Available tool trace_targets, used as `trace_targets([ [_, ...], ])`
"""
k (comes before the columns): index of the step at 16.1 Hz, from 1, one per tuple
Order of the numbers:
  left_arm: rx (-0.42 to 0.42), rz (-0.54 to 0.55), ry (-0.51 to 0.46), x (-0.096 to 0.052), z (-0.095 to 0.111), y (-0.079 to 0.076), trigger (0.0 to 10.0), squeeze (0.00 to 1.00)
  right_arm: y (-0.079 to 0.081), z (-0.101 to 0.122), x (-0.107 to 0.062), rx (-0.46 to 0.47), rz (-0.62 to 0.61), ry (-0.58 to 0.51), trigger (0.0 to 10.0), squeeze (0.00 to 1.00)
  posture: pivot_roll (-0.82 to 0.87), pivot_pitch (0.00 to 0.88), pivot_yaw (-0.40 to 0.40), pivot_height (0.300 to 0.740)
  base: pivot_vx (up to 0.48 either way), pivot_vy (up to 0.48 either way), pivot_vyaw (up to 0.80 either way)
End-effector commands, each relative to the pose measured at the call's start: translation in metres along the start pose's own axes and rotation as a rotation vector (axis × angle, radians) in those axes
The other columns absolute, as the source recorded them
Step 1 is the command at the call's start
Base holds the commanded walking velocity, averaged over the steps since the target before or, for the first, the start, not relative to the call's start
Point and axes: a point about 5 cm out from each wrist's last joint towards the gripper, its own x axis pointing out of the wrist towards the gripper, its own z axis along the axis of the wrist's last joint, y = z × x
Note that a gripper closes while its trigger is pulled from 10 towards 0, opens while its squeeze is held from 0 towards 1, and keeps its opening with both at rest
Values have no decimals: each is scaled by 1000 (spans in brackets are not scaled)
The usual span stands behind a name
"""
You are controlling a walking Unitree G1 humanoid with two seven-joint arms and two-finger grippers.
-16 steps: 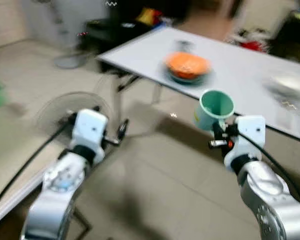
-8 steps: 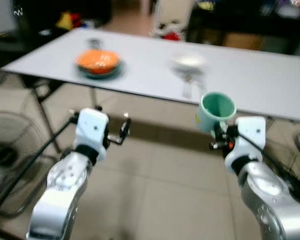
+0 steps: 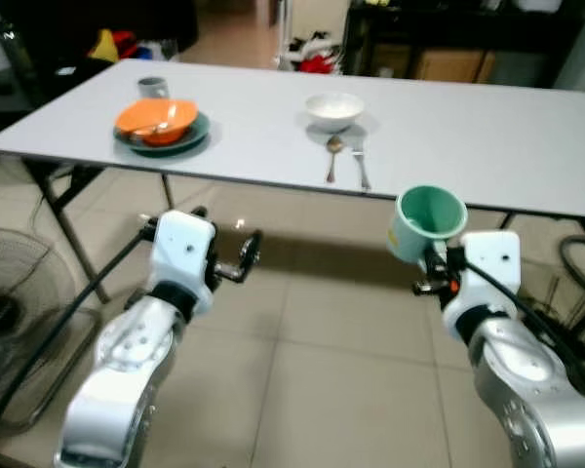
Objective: Setting the table
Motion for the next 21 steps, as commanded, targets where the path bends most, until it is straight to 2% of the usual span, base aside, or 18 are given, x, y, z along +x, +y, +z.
trace_targets([
  [1, -4, -9, -13, 3, 3, -2, 10000, 0, -4, 3, -1, -8, -16, -10, 10000, 0, 93, 0, 12, 740, 285, 0, -800],
  [4, -6, -9, -13, 2, 3, -2, 10000, 0, -5, 3, -1, -9, -18, -14, 10000, 0, 93, 0, 12, 740, 287, 0, -615],
  [21, -11, -13, -18, 1, 2, -2, 10000, 0, -1, 5, -1, -9, 12, -36, 10000, 0, 88, 0, 14, 740, 299, 0, 0],
])
